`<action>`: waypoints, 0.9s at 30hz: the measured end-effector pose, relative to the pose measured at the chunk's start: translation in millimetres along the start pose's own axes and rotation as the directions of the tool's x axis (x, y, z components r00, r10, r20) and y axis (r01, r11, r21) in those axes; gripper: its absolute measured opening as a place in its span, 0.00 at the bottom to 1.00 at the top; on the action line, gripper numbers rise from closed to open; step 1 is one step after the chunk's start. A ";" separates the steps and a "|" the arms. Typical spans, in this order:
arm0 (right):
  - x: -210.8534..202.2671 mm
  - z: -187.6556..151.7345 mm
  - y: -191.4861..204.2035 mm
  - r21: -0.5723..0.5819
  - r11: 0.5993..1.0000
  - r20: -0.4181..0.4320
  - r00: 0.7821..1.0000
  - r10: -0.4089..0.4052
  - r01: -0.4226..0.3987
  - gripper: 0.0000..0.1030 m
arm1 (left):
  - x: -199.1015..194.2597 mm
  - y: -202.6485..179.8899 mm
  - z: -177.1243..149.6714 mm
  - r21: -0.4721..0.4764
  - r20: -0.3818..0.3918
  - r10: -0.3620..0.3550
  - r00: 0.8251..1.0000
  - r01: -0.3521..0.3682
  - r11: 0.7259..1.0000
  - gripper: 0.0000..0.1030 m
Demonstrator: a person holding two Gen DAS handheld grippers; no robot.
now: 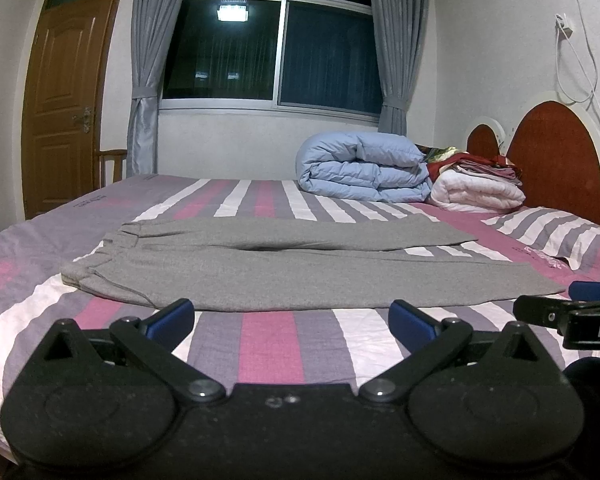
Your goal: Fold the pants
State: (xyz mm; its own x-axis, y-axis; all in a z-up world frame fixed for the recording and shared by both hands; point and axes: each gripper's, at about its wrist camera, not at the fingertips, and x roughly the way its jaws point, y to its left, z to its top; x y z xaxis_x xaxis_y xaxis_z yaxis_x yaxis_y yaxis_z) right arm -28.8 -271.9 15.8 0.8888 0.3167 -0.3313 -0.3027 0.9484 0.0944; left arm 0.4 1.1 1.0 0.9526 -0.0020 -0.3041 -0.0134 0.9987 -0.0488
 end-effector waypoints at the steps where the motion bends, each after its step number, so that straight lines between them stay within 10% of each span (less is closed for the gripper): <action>1: 0.0 -0.1 0.0 0.000 1.000 0.000 1.000 0.000 0.000 1.00 | -0.1 0.0 0.0 0.000 0.000 0.000 1.000 0.000 1.000 0.94; 19: -0.1 2.8 -13.8 0.073 0.997 0.009 0.999 0.036 -0.037 1.00 | 12.5 10.8 -3.0 0.045 -0.030 0.037 0.999 -0.036 0.998 0.94; 27: 24.6 53.6 -24.7 0.056 0.988 0.063 0.989 0.137 -0.141 1.00 | 43.1 74.8 36.9 -0.083 -0.086 0.046 0.995 -0.053 0.995 0.94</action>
State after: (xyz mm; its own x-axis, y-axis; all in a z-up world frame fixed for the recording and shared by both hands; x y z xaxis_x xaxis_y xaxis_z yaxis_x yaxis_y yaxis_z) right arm 19.0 -286.6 55.7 0.8587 0.4442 -0.2555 -0.4050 0.8938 0.1925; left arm 51.7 77.6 19.3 0.9213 0.0393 -0.3869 -0.0890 0.9898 -0.1114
